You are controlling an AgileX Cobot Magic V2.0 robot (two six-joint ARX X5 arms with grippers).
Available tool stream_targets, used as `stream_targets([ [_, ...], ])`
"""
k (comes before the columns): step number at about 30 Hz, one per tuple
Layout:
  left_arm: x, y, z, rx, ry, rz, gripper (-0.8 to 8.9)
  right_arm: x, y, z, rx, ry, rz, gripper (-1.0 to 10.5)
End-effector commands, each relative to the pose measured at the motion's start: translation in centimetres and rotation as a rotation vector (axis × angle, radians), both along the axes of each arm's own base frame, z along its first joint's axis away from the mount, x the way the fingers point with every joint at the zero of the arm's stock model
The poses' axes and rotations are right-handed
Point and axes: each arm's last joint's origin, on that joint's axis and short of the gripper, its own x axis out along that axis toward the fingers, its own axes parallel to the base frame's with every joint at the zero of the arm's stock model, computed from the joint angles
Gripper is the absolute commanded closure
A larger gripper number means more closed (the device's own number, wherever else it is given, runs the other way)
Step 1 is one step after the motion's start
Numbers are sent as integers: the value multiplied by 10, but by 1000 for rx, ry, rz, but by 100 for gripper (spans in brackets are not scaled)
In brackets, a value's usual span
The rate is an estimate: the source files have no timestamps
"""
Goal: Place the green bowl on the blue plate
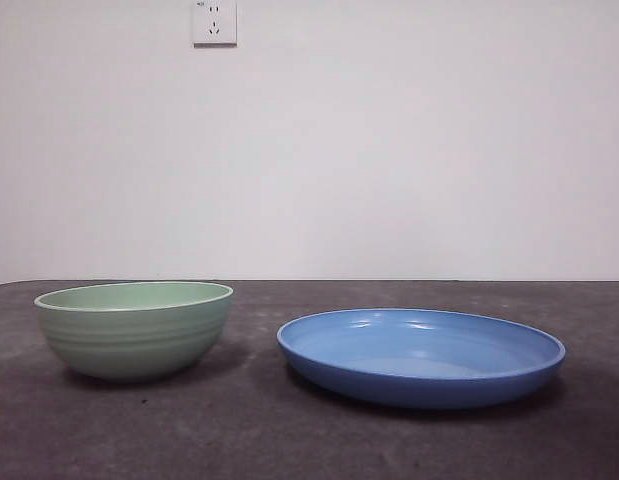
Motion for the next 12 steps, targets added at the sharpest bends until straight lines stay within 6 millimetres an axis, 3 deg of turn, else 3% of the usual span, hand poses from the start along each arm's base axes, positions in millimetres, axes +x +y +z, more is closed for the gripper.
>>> stream_targets([
  [1,-1,-1,19,-63,-66,-10,797,-3,1,20,99,-62,-1,937],
  [7,1,-4,57,-111,-94,-44,797,-12,2,53,178,-113,-4,937],
  [12,8,-7,105,-114,-103,-116,797,-19,2,87,193,-87,-5,937],
])
